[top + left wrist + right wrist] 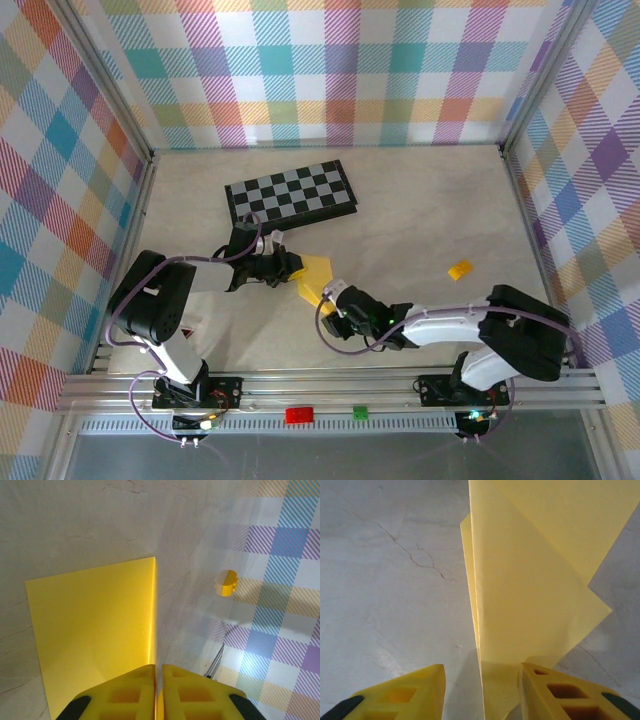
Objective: Fold a paper plane with a square sheet of paper (pick it up from the middle)
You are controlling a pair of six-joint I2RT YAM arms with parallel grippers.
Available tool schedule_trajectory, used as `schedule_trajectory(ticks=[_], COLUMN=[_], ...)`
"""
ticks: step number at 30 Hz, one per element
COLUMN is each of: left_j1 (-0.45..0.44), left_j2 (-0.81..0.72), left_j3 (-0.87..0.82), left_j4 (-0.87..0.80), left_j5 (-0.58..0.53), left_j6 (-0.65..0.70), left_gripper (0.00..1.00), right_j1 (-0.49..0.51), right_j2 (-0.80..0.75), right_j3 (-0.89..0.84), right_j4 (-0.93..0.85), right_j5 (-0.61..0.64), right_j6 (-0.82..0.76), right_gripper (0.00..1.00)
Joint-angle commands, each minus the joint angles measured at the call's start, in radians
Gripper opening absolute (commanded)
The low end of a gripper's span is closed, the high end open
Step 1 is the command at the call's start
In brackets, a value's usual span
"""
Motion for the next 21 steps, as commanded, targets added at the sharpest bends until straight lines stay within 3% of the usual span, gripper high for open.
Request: schedule_trajectory(ticks=[1,13,21], left_j1=[-0.008,-0.01,-0.013], left_j2=[-0.039,-0.039,-0.036], left_j3=[0.01,0.019,0.019], left_j4=[0.015,0.017,0.017], left_j5=[0.015,0.022,0.02], left_j6=[0.002,-0.002,-0.002], left_gripper=[0.12,0.12,0.11], right_j1=[0.024,0.044,0.047], right_j2=[0.04,0.115,0.117], right_j3=[0.043,0.068,0.051], right_j4=[0.062,0.035,0.068], right_j5=[0.137,0.206,0.214], right_j6=[-0.074,-0.075,-0.072], right_gripper=[0.43,0.39,0.26])
